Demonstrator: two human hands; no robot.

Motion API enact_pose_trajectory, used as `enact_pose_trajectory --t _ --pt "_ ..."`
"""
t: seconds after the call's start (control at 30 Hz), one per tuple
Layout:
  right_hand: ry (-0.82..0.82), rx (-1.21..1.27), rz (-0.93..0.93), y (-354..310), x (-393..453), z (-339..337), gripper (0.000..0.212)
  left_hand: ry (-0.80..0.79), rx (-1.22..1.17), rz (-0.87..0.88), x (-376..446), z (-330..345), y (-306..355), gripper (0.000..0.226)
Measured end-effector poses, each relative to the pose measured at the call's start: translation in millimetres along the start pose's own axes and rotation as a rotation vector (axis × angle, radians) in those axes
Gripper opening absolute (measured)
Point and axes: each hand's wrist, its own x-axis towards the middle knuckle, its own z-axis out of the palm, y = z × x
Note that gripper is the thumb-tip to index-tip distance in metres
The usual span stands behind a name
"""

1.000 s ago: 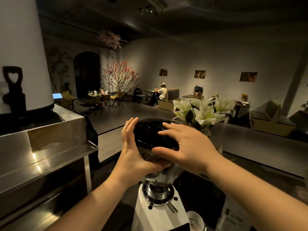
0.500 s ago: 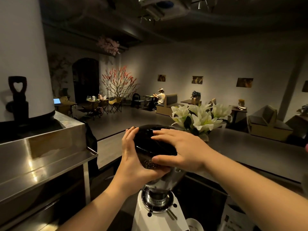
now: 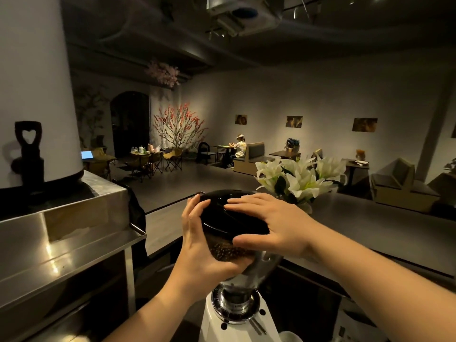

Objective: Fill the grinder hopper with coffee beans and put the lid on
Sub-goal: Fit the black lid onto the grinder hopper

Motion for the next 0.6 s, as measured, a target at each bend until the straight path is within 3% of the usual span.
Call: enact_pose_trajectory --t 0.2,0.3,0.4,0.5,0.6 --pt "0.126 -0.229 0.229 -61.8 22.1 23.6 0.090 0.000 -0.072 0.018 -1.8 -1.9 -5.9 0.121" --pt "0.042 -0.249 0.149 -49.8 24.6 13.7 0.097 0.004 -0.035 0.022 -1.5 -0.3 -8.1 0.112" --pt "-0.100 -0.075 0.013 -5.4 7.6 -7.5 0.096 0.005 -0.026 -0.004 -2.9 2.3 -4.9 0.106" --pt "-0.009 -0.007 -0.008 9.3 -6.5 -2.8 0.103 0.021 -0.012 0.007 -3.9 4.8 -1.4 0.108" --pt "0.099 -0.139 0.101 -18.7 -2.9 13.7 0.105 0.025 -0.046 0.015 -4.7 9.1 -1.4 0.114"
